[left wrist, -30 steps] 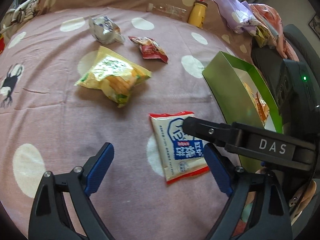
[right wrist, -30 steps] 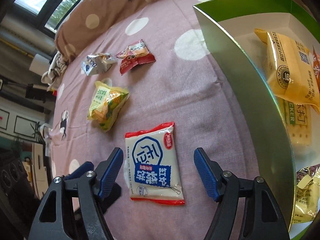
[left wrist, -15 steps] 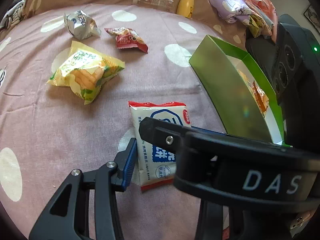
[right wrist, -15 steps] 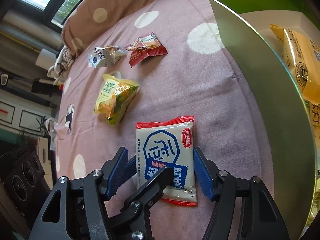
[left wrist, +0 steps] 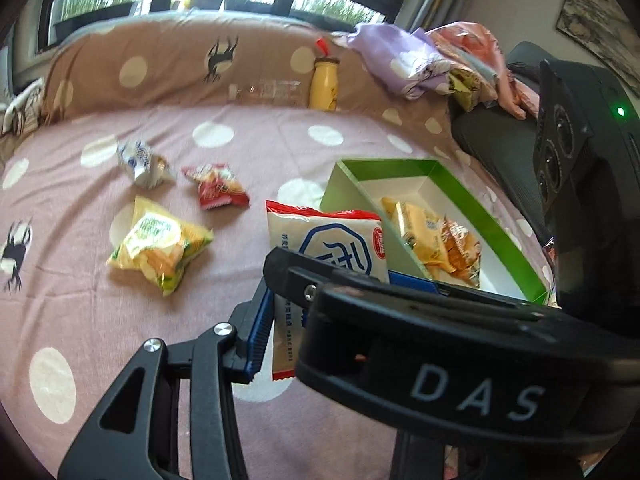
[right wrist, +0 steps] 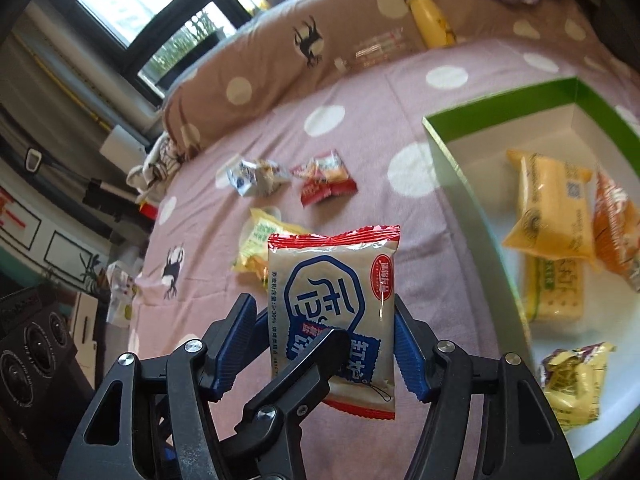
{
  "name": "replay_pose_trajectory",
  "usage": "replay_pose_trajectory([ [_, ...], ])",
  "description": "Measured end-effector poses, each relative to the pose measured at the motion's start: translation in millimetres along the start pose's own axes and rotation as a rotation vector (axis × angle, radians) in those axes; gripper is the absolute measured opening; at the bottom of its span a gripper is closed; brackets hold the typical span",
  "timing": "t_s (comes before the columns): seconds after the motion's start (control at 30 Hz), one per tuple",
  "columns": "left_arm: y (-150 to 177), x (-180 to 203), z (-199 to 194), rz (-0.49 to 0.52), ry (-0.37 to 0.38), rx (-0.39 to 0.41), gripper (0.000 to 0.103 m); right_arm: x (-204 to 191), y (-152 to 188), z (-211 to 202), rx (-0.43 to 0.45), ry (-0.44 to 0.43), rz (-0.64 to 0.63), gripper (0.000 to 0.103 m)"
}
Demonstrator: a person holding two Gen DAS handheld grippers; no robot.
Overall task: Organize snacks
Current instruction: 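Carry the cracker pack into the green box and lower it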
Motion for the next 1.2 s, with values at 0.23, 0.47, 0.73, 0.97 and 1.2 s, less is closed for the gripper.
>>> replay_pose_trajectory([
  [0.23,-18,41,4,0.098,0.094,0.06,0.039,21,-17,-43,0.15,0.038,0.04,0.068],
  [0.47,-24,87,21,0.192,0.179,0.056,0.038,60,-27,-78,0.255,0.09,0.121,0.068],
  [0.73,-16,125,47,0.255,0.262,0.005,0.036,107,-28,-96,0.294,0.165,0.232,0.068],
  [0.97,-8,150,62,0.301,0.297,-0.041,0.035,135,-22,-102,0.292,0.214,0.293,0.068],
  [1.2,0,161,73,0.306,0.327,-0.08,0.034,153,-18,-104,0.285,0.256,0.336,0.068],
])
Point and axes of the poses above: each gripper's, at about its wrist camera, not at the fingertips, and z roughly the way its jaws point, x to its right, y to its underside, the point moved 2 cm from there along z, roughly the way its jaws point, and after that the axes turned 10 degrees about x, right-handed, at the moved point
